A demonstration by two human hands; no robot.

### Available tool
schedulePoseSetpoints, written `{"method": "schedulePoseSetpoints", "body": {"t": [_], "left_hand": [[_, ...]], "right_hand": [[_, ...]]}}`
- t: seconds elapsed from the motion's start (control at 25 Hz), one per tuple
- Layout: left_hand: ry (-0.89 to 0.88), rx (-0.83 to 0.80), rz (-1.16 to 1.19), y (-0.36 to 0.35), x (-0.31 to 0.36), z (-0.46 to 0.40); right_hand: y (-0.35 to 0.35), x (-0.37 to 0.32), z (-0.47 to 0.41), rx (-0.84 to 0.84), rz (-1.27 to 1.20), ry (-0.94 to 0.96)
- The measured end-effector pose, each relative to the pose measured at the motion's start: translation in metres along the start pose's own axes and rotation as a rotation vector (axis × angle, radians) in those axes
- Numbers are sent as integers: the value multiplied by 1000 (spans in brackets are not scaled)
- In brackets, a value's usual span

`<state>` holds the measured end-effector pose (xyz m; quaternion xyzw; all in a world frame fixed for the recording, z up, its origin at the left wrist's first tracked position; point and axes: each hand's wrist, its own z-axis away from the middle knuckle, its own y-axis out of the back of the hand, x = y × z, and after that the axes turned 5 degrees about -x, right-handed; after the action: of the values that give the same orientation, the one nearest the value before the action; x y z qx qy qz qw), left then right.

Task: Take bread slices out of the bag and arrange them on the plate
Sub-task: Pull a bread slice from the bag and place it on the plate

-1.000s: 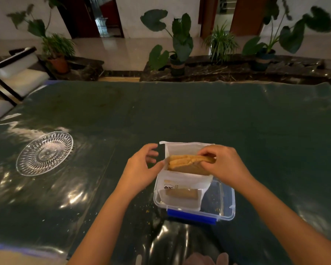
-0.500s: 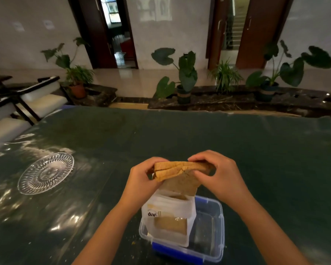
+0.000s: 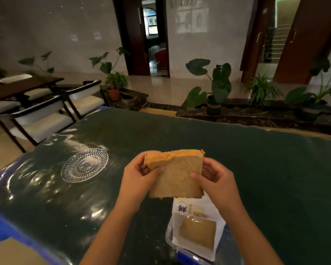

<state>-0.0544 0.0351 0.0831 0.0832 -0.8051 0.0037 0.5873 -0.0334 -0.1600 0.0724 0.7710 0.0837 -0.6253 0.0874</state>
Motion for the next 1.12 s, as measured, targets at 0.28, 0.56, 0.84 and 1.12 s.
{"method": "schedulePoseSetpoints", "body": {"t": [0.28, 0.56, 0.84, 1.12], "left_hand": [[169, -4, 135, 137, -13, 24], [488, -144, 144, 292, -35, 55], [530, 6, 135, 366, -74, 8], [558, 59, 13, 420, -128, -83]], "right_hand": [[-138, 6, -15, 15, -101, -144], [-288, 24, -19, -9, -227, -395], [-358, 45, -81, -75, -214, -491], [-397, 84, -185, -163, -226, -517]]}}
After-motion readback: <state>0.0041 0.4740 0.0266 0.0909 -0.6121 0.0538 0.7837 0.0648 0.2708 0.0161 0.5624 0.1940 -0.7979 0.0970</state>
